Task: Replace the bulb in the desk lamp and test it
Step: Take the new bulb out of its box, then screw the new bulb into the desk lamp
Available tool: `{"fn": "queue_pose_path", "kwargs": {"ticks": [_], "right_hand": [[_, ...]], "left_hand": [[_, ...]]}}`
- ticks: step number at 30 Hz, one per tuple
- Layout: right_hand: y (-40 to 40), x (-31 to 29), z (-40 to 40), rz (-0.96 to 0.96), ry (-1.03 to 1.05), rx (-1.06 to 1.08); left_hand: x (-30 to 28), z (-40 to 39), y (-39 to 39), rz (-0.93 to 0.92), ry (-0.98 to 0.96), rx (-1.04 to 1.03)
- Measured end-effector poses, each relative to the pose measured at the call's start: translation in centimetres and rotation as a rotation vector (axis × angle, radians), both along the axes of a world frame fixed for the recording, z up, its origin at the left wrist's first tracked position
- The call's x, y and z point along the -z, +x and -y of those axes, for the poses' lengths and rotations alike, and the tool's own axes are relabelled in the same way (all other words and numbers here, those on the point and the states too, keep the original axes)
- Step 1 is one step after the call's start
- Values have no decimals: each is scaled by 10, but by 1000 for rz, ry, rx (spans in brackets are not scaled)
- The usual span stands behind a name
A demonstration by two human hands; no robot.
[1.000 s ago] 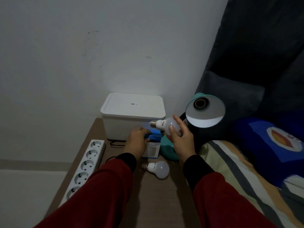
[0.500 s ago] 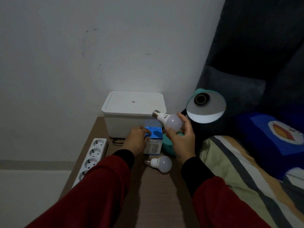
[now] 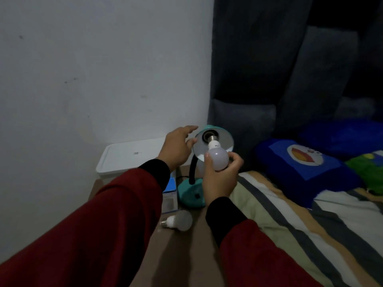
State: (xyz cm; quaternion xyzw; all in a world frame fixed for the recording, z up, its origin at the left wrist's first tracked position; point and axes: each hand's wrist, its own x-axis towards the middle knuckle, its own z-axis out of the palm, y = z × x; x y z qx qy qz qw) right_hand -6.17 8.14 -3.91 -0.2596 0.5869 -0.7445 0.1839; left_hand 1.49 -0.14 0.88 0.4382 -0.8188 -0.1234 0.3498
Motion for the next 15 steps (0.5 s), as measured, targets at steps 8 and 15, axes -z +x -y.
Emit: {"fn": "queue_pose_path", "kwargs": {"ticks": [8,15], "right_hand": [[-25,-13,30,-55,224,-132],[-24,-7,51,-25,273,-123]], "left_hand": [[-5,13,-30,-18,-32,53],[-3,23,-28,-52,-34,67]]}}
